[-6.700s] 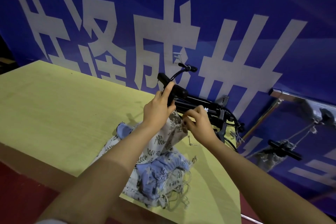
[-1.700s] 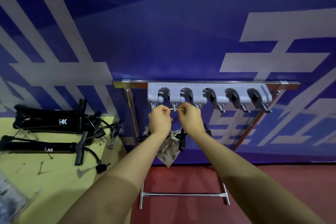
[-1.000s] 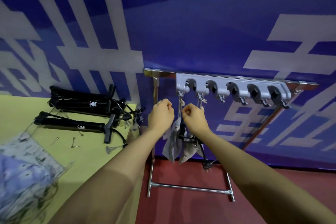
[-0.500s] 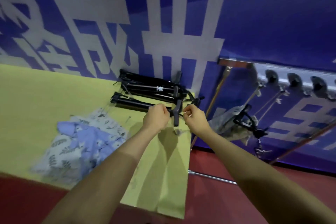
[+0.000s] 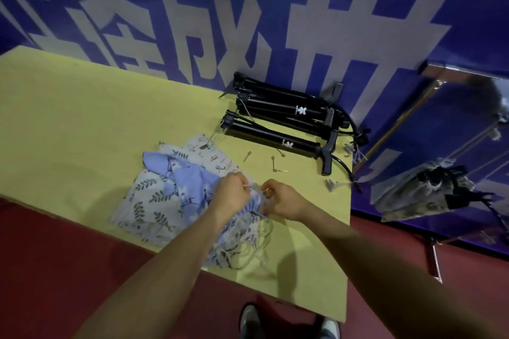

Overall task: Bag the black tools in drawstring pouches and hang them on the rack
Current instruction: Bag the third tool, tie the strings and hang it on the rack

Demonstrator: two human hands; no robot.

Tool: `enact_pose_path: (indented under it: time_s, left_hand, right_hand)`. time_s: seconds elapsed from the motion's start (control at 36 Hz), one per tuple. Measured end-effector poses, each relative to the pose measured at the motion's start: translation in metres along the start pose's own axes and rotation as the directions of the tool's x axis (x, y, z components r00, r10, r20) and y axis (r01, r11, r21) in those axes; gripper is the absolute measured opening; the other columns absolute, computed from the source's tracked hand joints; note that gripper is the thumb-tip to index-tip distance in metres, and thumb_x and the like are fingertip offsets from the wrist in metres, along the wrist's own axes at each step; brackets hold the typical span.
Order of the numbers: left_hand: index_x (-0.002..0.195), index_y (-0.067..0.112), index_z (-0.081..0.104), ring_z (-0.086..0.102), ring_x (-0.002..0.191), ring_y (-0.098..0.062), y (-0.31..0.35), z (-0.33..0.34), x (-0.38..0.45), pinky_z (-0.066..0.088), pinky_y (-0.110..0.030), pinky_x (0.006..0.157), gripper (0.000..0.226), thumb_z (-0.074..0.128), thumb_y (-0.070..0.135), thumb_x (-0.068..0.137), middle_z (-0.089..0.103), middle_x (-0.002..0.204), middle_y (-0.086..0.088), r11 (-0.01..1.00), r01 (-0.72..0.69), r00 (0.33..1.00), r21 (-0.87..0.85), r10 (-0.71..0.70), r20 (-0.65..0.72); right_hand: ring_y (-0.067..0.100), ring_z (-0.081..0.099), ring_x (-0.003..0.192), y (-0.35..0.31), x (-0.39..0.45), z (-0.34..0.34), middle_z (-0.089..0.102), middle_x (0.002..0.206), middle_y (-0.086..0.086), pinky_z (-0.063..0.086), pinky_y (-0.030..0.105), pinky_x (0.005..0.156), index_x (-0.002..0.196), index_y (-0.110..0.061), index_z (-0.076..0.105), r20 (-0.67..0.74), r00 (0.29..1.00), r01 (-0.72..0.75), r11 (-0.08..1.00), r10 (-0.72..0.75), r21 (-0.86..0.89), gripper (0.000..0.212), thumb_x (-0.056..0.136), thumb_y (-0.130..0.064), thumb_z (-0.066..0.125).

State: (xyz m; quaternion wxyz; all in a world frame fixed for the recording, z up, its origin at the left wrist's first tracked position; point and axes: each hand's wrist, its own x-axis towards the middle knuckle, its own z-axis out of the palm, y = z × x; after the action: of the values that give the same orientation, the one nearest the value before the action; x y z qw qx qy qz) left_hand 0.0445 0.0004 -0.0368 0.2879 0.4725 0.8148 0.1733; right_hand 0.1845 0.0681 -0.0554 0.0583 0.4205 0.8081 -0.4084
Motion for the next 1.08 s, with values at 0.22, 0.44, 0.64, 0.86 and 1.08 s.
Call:
enact_pose_path:
  time_s: [0.22, 0.44, 0.64, 0.86, 1.08]
  left_hand:
    - [0.128, 0.013, 0.053, 0.045, 0.118, -0.031, -0.012, 0.002, 0.001, 0.038, -0.038, 0.1, 0.039, 0.05, 0.017, 0.089, 0.049, 0.128, -0.013, 0.99, -0.05, 0.996, 0.13, 0.04, 0.078]
    - [0.127, 0.019, 0.047, 0.033, 0.114, -0.025, -0.005, -0.007, -0.001, 0.03, -0.035, 0.096, 0.041, 0.046, 0.04, 0.092, 0.035, 0.119, -0.006, 0.896, -0.188, 0.974, 0.402, 0.224, -0.045]
    - [0.134, 0.014, 0.032, 0.052, 0.089, -0.025, 0.021, -0.042, 0.006, 0.037, -0.031, 0.059, 0.048, 0.046, 0.002, 0.09, 0.043, 0.121, -0.009, 0.819, -0.34, 0.921, 0.461, 0.39, -0.014]
    - [0.141, 0.014, 0.031, 0.053, 0.089, -0.027, 0.026, -0.058, 0.018, 0.037, -0.032, 0.054, 0.061, 0.042, -0.011, 0.085, 0.025, 0.149, -0.007, 0.694, -0.431, 0.897, 0.577, 0.4, 0.189]
    - [0.147, 0.015, 0.02, 0.053, 0.065, -0.025, 0.017, -0.073, 0.04, 0.038, -0.033, 0.051, 0.075, 0.051, -0.007, 0.082, 0.012, 0.156, -0.004, 0.906, -0.151, 0.979, 0.395, 0.193, -0.069]
  right_hand:
    - [0.032, 0.056, 0.09, -0.005, 0.012, 0.022, 0.064, 0.102, 0.011, 0.031, 0.032, 0.068, 0.104, -0.011, 0.054, -0.218, 0.964, 0.088, 0.955, -0.154, -0.283, 0.024, 0.087, -0.028, 0.059]
    - [0.03, 0.061, 0.085, -0.018, 0.014, -0.012, 0.068, 0.094, 0.012, 0.046, 0.038, 0.07, 0.102, -0.009, 0.06, -0.35, 0.92, 0.171, 0.984, -0.176, -0.045, 0.02, 0.098, -0.024, 0.046]
    - [0.029, 0.062, 0.08, -0.025, 0.014, -0.041, 0.068, 0.089, 0.009, 0.038, 0.031, 0.059, 0.11, -0.014, 0.056, -0.563, 0.82, 0.125, 0.992, -0.102, 0.003, 0.025, 0.1, -0.033, 0.044]
    - [0.022, 0.065, 0.091, -0.021, 0.022, -0.062, 0.071, 0.099, 0.003, 0.052, 0.037, 0.072, 0.113, -0.018, 0.063, -0.574, 0.811, 0.19, 0.979, -0.113, 0.076, 0.025, 0.097, -0.032, 0.051]
    - [0.024, 0.06, 0.104, 0.001, 0.034, -0.057, 0.065, 0.114, 0.008, 0.042, 0.028, 0.079, 0.115, -0.01, 0.061, -0.52, 0.849, 0.059, 0.962, 0.092, 0.267, 0.026, 0.099, -0.024, 0.047]
